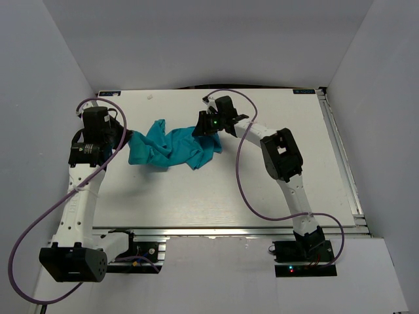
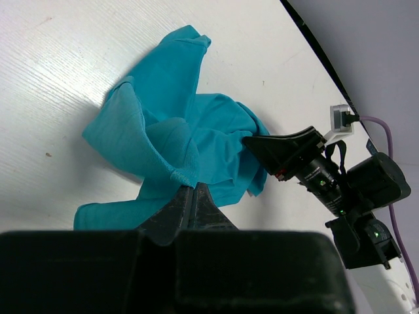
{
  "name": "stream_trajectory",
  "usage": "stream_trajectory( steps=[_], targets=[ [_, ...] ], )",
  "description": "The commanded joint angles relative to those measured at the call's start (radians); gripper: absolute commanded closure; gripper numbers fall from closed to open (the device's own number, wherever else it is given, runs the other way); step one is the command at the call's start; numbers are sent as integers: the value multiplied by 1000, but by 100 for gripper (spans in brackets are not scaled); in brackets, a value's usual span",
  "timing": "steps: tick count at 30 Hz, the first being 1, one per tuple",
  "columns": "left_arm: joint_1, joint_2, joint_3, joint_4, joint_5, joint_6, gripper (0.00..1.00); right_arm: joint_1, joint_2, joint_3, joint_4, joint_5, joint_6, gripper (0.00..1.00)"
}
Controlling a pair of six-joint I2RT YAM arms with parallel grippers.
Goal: Fold and stack the t-shirts
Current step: Move the tshirt to the center of the board, then flatten out the tshirt
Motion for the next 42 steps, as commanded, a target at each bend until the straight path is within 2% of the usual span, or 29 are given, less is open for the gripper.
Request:
stream_trajectory(
  steps=[1,6,8,16,23,26,29,36,37,42],
  targets=[
    [3,-32,2,-1,3,-2,100,6,6,17,61,-21,14,69],
    [3,-32,2,-1,1,-2,100,5,-2,13,74,-36,13,94],
    [3,-35,4,-1,-2,-4,100,2,-15,5,80,-39,13,100],
    [3,-31,44,2,-14,-4,100,-47,-130,-77,124,-82,4,100],
    [3,24,225,65,-2,1,100,-136,-383,-176,141,-180,-71,100],
    [3,75,346,111,12,19,100,-188,-484,-191,118,-206,-105,100],
    [3,147,485,181,30,27,100,-259,-566,-177,89,-219,-124,100],
    [3,244,662,281,-23,59,100,-408,-684,-95,58,-193,-124,100],
    [37,267,695,296,-30,71,100,-425,-704,-81,57,-191,-125,100],
    [55,313,731,339,-48,67,100,-538,-756,-59,52,-177,-124,100]
  ],
)
